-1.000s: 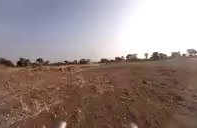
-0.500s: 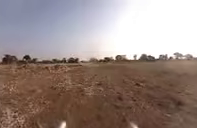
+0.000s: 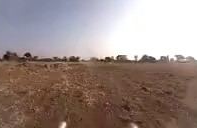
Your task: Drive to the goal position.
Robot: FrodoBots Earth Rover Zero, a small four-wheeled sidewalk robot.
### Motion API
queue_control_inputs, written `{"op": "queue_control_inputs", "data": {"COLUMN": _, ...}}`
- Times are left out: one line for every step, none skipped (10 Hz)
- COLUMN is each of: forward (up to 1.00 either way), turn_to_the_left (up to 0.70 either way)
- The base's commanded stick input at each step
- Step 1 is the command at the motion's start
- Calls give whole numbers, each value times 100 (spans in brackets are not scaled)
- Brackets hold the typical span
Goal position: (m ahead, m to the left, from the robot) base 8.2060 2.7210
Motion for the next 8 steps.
{"op": "queue_control_inputs", "data": {"forward": 70, "turn_to_the_left": 0}}
{"op": "queue_control_inputs", "data": {"forward": 70, "turn_to_the_left": 0}}
{"op": "queue_control_inputs", "data": {"forward": 70, "turn_to_the_left": 0}}
{"op": "queue_control_inputs", "data": {"forward": 70, "turn_to_the_left": 0}}
{"op": "queue_control_inputs", "data": {"forward": 70, "turn_to_the_left": 0}}
{"op": "queue_control_inputs", "data": {"forward": 70, "turn_to_the_left": 0}}
{"op": "queue_control_inputs", "data": {"forward": 70, "turn_to_the_left": 0}}
{"op": "queue_control_inputs", "data": {"forward": 70, "turn_to_the_left": 0}}
